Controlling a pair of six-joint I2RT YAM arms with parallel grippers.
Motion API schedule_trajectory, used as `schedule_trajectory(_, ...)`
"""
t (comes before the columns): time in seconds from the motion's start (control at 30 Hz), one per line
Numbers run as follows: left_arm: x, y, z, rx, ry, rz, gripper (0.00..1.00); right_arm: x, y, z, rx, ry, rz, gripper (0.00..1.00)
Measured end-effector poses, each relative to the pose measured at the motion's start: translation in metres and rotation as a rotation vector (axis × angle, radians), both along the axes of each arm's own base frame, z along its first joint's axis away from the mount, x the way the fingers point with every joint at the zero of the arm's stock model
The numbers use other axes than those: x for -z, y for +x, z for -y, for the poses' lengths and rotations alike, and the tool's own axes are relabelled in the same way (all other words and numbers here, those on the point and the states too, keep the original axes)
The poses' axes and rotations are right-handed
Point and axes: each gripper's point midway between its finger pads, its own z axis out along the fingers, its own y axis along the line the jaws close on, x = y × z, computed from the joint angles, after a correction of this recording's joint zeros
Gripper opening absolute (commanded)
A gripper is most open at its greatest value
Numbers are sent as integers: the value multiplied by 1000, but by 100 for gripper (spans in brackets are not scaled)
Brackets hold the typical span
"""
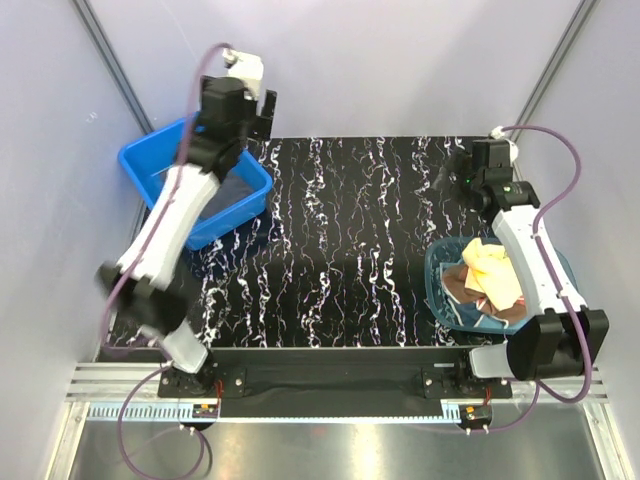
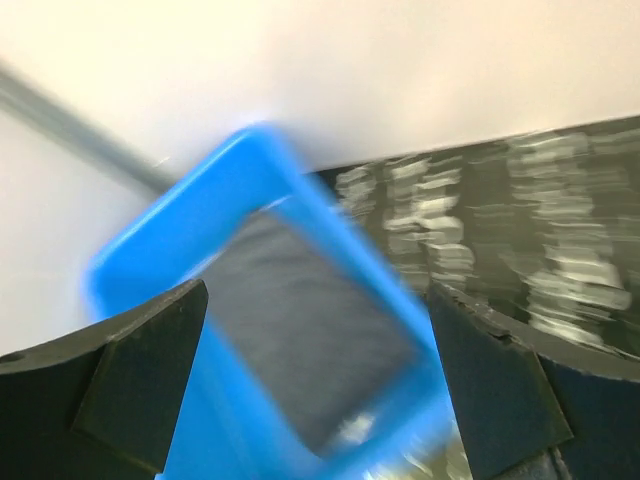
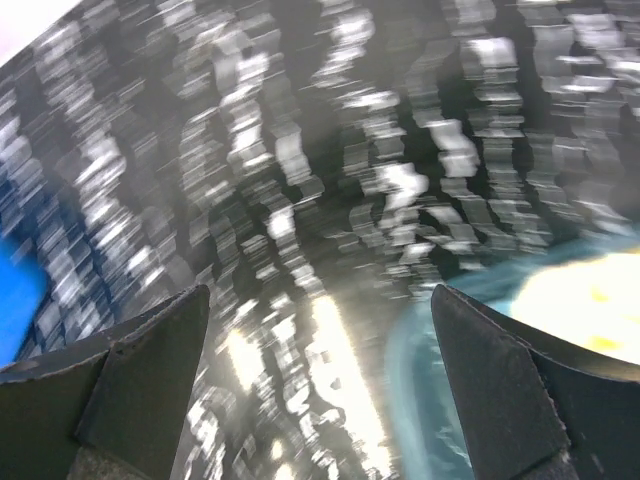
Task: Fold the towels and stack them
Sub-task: Neatly place the folded towel into the bin, then grab crumpled towel
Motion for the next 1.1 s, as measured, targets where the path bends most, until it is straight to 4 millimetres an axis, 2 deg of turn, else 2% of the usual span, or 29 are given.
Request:
schedule_trajectory(0.1, -67, -75, 20, 144, -184, 114, 99, 16, -6, 43, 170, -67, -69, 100)
schedule_trajectory(0.17, -93, -115, 32, 227, -272, 170, 99, 37, -14, 73, 277, -102, -138, 97)
schedule_trajectory(0.2, -98, -134, 39, 269, -306, 178, 99, 50, -19, 85, 320, -112, -172, 89)
schedule_trajectory(0.23, -100, -150, 49, 316, -333, 176, 99, 64, -29, 98, 363, -124, -219, 86)
schedule_trajectory(0.3, -89, -174, 74, 409, -364, 132, 99, 91, -49, 118, 435, -128, -296, 80)
schedule_trajectory(0.33, -76, -182, 88, 451, -371, 92, 99, 104, -60, 127, 468, -128, -336, 78)
schedule_trajectory(0.4, -41, -196, 110, 519, -364, -6, 99, 124, -79, 142, 522, -136, -396, 78)
schedule_trajectory(0.43, -15, -201, 119, 538, -347, -76, 99, 131, -84, 145, 533, -139, -415, 77)
schedule_trajectory(0.5, 28, -210, 124, 550, -312, -189, 99, 140, -88, 149, 541, -146, -435, 76)
schedule_trajectory(0.53, 44, -214, 124, 548, -296, -234, 99, 143, -87, 150, 540, -152, -440, 71)
schedule_trajectory(0.6, 66, -222, 121, 544, -270, -299, 99, 148, -83, 153, 535, -163, -442, 63)
schedule_trajectory(0.63, 69, -223, 121, 544, -266, -310, 99, 150, -81, 155, 530, -170, -442, 55)
schedule_trajectory(0.67, 70, -224, 121, 547, -267, -309, 99, 151, -79, 156, 525, -178, -440, 34)
schedule_trajectory(0.73, 70, -225, 120, 548, -269, -305, 99, 152, -78, 159, 515, -195, -435, 20)
schedule_trajectory(0.77, 70, -226, 120, 549, -270, -303, 99, 151, -78, 161, 515, -201, -431, 6)
schedule_trajectory(0.8, 70, -227, 119, 549, -270, -300, 99, 151, -77, 163, 512, -208, -430, 0)
schedule_trajectory(0.9, 69, -229, 117, 547, -270, -295, 99, 147, -79, 166, 503, -229, -434, 0)
schedule_trajectory(0.97, 67, -230, 115, 545, -271, -287, 99, 136, -77, 167, 481, -244, -431, 0)
schedule_trajectory(1.07, 60, -232, 113, 546, -279, -253, 99, 94, -60, 167, 438, -246, -332, 0)
schedule_trajectory(1.1, 57, -232, 112, 548, -284, -238, 99, 71, -52, 166, 423, -243, -266, 0)
